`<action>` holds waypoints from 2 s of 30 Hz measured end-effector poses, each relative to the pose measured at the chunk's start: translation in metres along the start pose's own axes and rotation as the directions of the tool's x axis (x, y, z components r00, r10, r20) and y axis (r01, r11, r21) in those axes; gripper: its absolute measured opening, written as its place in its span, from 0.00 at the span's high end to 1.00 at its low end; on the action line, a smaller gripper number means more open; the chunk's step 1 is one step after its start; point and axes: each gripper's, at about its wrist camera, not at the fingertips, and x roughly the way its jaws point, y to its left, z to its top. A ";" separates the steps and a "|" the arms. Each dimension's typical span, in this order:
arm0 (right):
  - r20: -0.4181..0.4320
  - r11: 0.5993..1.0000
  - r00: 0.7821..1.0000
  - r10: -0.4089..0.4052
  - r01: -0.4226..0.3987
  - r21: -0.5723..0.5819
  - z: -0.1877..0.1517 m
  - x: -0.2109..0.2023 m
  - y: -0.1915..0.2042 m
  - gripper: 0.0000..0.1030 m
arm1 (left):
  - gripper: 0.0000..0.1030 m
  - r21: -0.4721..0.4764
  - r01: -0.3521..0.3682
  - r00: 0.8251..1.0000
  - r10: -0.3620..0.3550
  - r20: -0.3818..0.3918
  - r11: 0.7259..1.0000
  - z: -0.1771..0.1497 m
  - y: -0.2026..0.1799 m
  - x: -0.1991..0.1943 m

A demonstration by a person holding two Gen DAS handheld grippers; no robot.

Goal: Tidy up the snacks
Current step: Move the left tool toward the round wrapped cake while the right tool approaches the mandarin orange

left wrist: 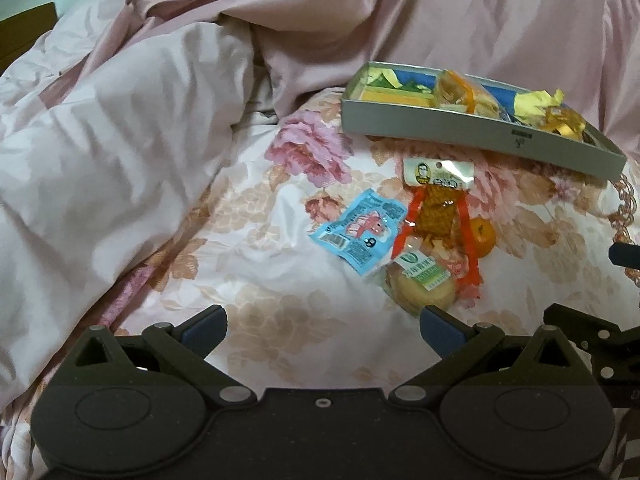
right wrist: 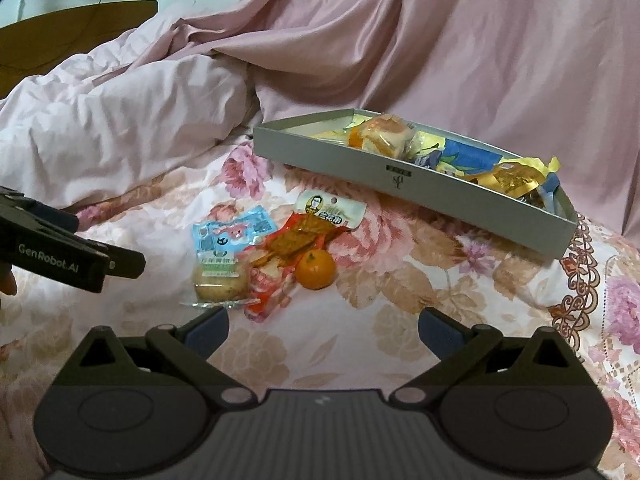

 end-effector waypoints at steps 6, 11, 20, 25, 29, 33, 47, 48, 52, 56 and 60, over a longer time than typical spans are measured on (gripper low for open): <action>-0.019 1.000 1.000 0.003 -0.003 0.016 0.001 0.005 -0.002 0.00 | 0.01 0.007 0.021 1.000 -0.021 -0.017 1.000 0.001 -0.003 0.008; -0.046 1.000 0.999 -0.002 0.002 0.021 0.000 0.012 -0.003 0.00 | 0.01 0.001 0.045 0.999 -0.045 -0.029 0.999 0.003 -0.004 0.017; -0.076 0.998 0.996 -0.040 0.043 0.039 0.000 0.026 -0.013 0.00 | 0.01 -0.086 0.166 0.985 -0.170 -0.040 0.982 0.010 -0.003 0.033; -0.095 0.997 0.994 -0.048 0.054 0.061 0.000 0.036 -0.021 0.00 | 0.01 -0.110 0.215 0.976 -0.218 -0.015 0.970 0.016 -0.009 0.041; -0.051 0.997 0.996 -0.076 0.077 0.008 0.005 0.043 -0.023 0.00 | 0.01 -0.080 0.240 0.970 -0.241 -0.012 0.968 0.022 -0.021 0.054; -0.006 0.991 0.997 -0.072 0.071 -0.110 0.007 0.054 -0.018 0.00 | 0.01 -0.096 0.262 0.964 -0.266 -0.028 0.960 0.025 -0.023 0.065; 0.044 0.943 0.998 -0.048 0.060 -0.326 0.003 0.093 -0.002 0.02 | 0.08 -0.081 0.227 0.969 -0.234 -0.085 0.971 0.023 -0.025 0.083; 0.047 0.940 0.998 -0.040 0.053 -0.338 0.003 0.094 0.000 0.04 | 0.09 -0.093 0.225 0.969 -0.233 -0.085 0.970 0.023 -0.023 0.083; 0.055 0.926 0.998 -0.023 0.042 -0.375 0.001 0.095 0.005 0.10 | 0.17 -0.151 0.199 0.973 -0.214 -0.089 0.968 0.023 -0.015 0.080; 0.052 0.925 0.999 -0.004 0.023 -0.379 0.001 0.097 0.005 0.14 | 0.20 -0.202 0.189 0.972 -0.212 -0.098 0.961 0.022 -0.009 0.075; 0.051 0.922 0.999 0.018 0.004 -0.388 0.001 0.100 0.007 0.18 | 0.23 -0.212 0.187 0.974 -0.209 -0.088 0.959 0.022 -0.008 0.075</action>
